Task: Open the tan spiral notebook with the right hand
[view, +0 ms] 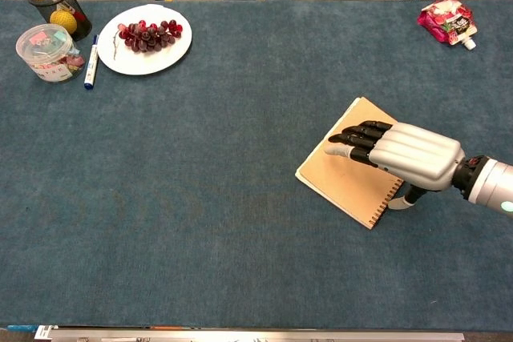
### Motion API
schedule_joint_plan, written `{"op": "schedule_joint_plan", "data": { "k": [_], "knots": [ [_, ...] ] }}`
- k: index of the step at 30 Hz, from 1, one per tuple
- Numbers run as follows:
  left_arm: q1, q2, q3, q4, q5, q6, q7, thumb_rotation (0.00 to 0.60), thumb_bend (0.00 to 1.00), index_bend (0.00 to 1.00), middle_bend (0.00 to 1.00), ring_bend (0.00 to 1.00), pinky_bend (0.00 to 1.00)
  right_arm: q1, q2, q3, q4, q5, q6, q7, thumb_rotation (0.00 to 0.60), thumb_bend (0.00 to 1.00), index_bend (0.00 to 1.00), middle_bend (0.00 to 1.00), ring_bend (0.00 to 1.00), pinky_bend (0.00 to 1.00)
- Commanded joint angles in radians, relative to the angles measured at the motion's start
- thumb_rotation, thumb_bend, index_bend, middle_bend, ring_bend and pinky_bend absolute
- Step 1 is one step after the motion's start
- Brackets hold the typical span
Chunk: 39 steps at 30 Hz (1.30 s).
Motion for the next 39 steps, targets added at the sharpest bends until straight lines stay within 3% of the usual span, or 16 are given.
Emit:
{"op": "schedule_joint_plan", "data": {
  "k": [1, 10, 25, 30, 35, 39],
  "knots": [
    [0.001, -0.001, -0.001, 0.004, -0.003, -0.001, -0.003, 0.600, 0.41, 0.19, 0.15, 0.12, 0.06, 0.009, -0.020, 0.013, 0.009, -0.003, -0.010, -0.010, 0.600, 0.01, 0.03, 0.05, 0.01, 0.10],
    [0.000, -0.003, -0.003, 0.015, -0.007, -0.006, -0.011, 0.600, 0.41, 0.19, 0.15, 0.12, 0.06, 0.035, -0.093, 0.074, 0.023, 0.029, -0.038, -0.027, 0.600, 0.01, 0.03, 0.05, 0.00, 0.10],
    [0.001, -0.005, -0.007, 0.023, -0.014, -0.009, -0.014, 0.600, 0.41, 0.19, 0.15, 0.12, 0.06, 0.110, -0.224, 0.262, 0.117, 0.221, -0.122, 0.005, 0.600, 0.01, 0.03, 0.06, 0.01, 0.10],
    [0.002, -0.005, -0.008, 0.022, -0.014, -0.008, -0.015, 0.600, 0.41, 0.19, 0.15, 0.12, 0.06, 0.110, -0.181, 0.285, 0.087, 0.269, -0.136, 0.029, 0.600, 0.01, 0.02, 0.15, 0.01, 0.10],
    [-0.002, -0.008, -0.007, 0.019, -0.010, -0.014, -0.002, 0.600, 0.41, 0.19, 0.15, 0.12, 0.06, 0.102, -0.092, 0.298, 0.042, 0.343, -0.177, 0.020, 0.600, 0.02, 0.00, 0.33, 0.06, 0.10],
    [-0.008, -0.011, -0.006, 0.012, -0.007, -0.022, 0.015, 0.600, 0.41, 0.19, 0.15, 0.12, 0.06, 0.100, -0.038, 0.306, 0.022, 0.399, -0.212, 0.009, 0.600, 0.02, 0.00, 0.35, 0.07, 0.10]
  ]
}}
